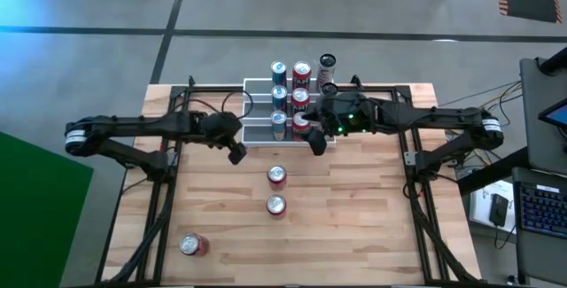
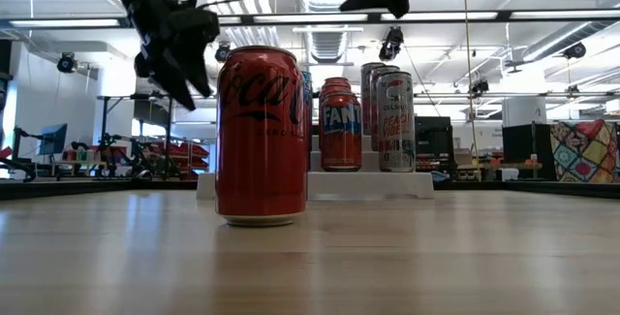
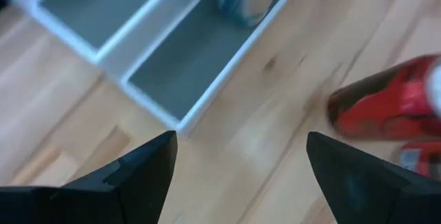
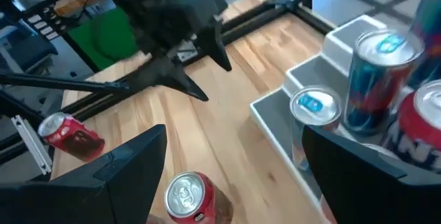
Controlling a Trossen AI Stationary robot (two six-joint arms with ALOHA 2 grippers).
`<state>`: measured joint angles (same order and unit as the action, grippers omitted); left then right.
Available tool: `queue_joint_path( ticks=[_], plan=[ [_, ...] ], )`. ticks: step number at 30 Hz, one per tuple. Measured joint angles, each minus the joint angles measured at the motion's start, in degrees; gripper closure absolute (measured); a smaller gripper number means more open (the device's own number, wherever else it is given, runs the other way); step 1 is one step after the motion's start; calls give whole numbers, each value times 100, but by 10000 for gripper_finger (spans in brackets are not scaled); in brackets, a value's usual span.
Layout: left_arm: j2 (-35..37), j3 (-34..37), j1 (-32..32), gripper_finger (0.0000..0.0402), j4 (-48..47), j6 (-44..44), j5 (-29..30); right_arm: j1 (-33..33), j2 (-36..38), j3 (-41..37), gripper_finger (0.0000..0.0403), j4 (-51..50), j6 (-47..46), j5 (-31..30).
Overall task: Place canned beverage on shelf
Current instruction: Put the center red soda can on the top tier of the shelf
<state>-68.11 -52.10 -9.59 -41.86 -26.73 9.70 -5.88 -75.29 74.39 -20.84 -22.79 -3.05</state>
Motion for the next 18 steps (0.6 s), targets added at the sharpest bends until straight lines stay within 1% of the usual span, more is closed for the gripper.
queue_joint_path(
  ticks=[5,7,9,13,18],
  plan=[
    [319,75,227,93,639,356,14,226,-398,0,77,15,-128,-9],
    [459,223,422,93,950,466,-19,333,-563,30,77,14,-159,-1],
    [619,500,657,93,1453,464,-18,418,-694,77,77,6,-250,-38],
    [771,1254,1110,93,3095,307,-22,506,-818,221,77,-6,-555,-216],
    [529,2029,1317,93,5167,246,6,517,-782,328,78,-11,-769,-274]
  ],
)
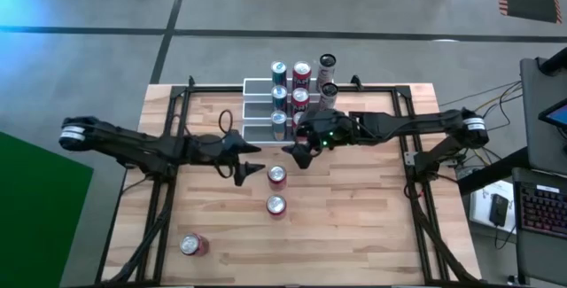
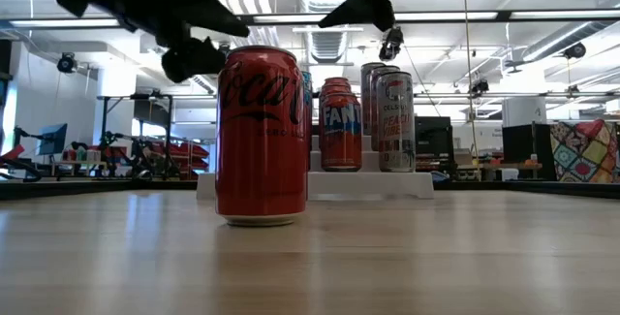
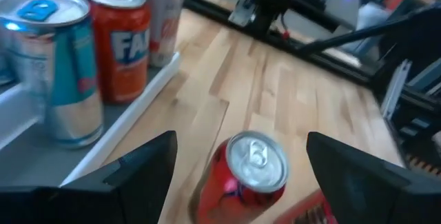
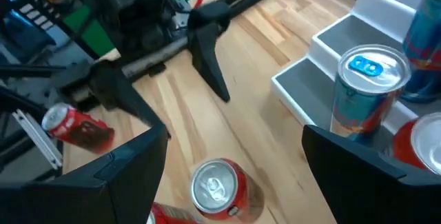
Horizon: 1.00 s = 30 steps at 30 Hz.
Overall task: Place canned beverage on shelf
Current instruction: Put the center red soda can on the top tier of the shelf
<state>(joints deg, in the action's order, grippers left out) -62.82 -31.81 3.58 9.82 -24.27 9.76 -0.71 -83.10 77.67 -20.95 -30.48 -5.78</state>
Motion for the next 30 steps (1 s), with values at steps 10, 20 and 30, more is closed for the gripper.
queue_joint_path(
  ticks=[10,20,30],
  plan=[
    [-214,-452,44,93,-1363,-355,16,453,1,177,78,-1121,-813,-313],
    [-185,-1019,1000,93,-2473,-282,-40,1151,-383,166,78,-1253,-1324,-447],
    [-780,-839,1958,93,-682,-584,359,1332,-598,166,78,-1120,-1985,-515]
  ],
)
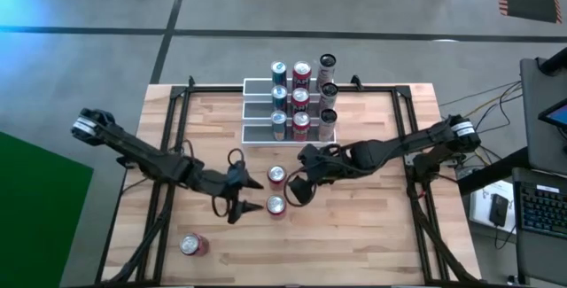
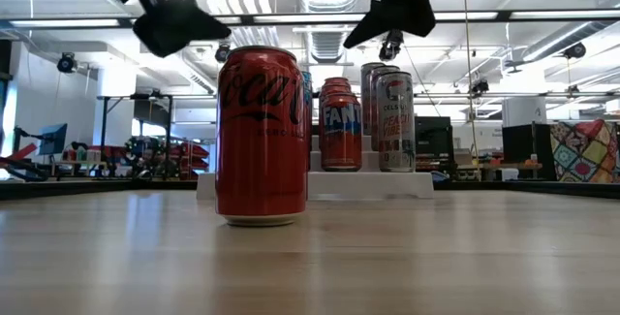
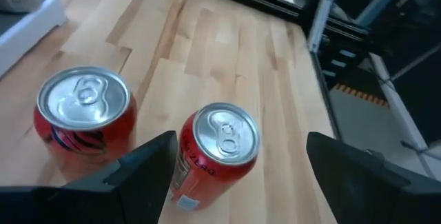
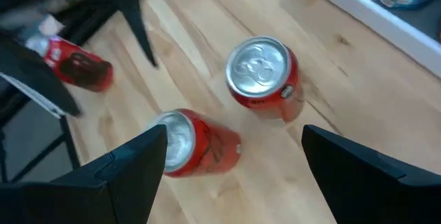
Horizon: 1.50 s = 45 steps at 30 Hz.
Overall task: Place canned beverage on shelf
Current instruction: Put the center red soda can on the top tier of the shelf
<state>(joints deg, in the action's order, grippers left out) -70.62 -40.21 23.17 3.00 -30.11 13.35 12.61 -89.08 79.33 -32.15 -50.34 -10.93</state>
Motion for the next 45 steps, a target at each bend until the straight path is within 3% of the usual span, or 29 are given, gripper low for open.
queue_joint_path(
  ticks=[12,21,33,38,45],
  plan=[
    [-1395,-24,449,93,1419,-35,801,793,76,0,78,-26,-901,-561],
    [-1896,-39,443,93,1950,729,1573,1268,76,0,78,-59,-1549,-1083],
    [-1843,-192,456,92,1768,1020,1267,1360,76,0,78,-64,-1465,-1179],
    [-1843,-553,481,91,973,1253,1423,1325,76,-2,78,-67,-1327,-1175],
    [-1843,-873,486,44,235,1328,1607,1325,76,-2,78,-108,-1275,-1161]
  ],
)
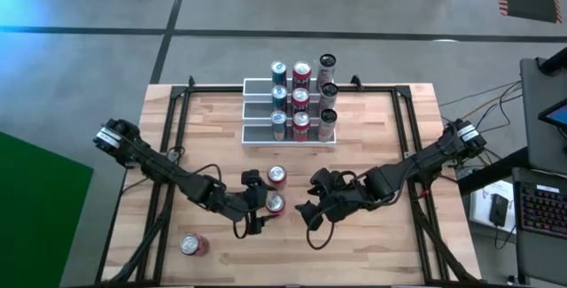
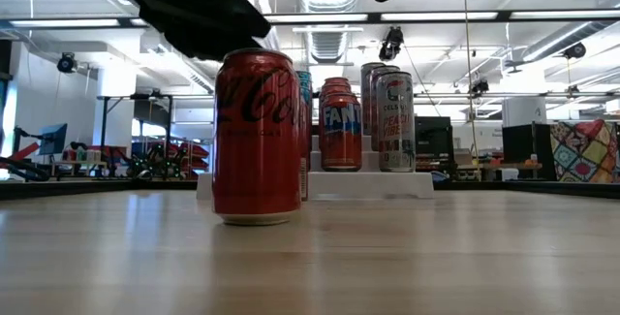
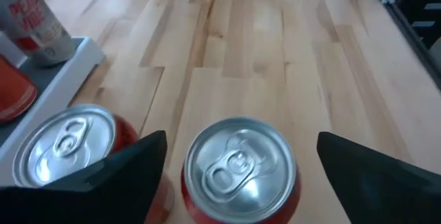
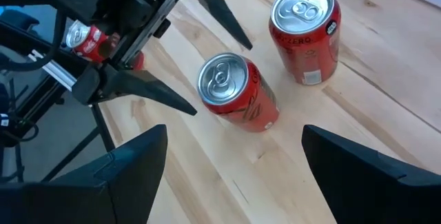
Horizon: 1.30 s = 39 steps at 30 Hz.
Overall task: Place canned beverage on shelf
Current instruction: Put the center red soda can on the top tier of the shelf
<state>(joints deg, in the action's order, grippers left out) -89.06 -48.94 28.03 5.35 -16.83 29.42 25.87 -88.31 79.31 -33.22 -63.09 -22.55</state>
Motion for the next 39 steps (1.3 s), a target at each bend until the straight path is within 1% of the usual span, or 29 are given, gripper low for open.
queue_joint_path(
  ticks=[4,7,13,17,23,29,31,33,38,39],
  plan=[
    [0,127,0,18,3,-194,25,2,0,0,78,-82,2,0],
    [0,230,0,11,32,-343,28,2,0,-4,78,-89,9,0],
    [0,605,-9,16,942,-365,32,0,2,-4,78,-91,33,2],
    [-8,772,-9,23,1300,-364,36,0,2,-4,78,-91,31,2],
    [-480,851,-15,31,1889,-361,-203,0,2,-4,78,-84,3,9],
    [-927,644,-17,32,1903,-363,-141,2,2,-4,78,-84,-111,30],
    [-973,598,-29,38,1902,-364,-139,2,2,-4,78,-90,-125,48],
    [-992,572,-39,52,1906,-357,-143,2,2,-4,78,-92,-125,48],
    [-901,576,-83,110,1768,-402,-169,1,4,-4,78,-118,-89,48],
    [-842,581,-103,115,1685,-458,-174,0,12,-4,78,-118,-76,48]
  ],
)
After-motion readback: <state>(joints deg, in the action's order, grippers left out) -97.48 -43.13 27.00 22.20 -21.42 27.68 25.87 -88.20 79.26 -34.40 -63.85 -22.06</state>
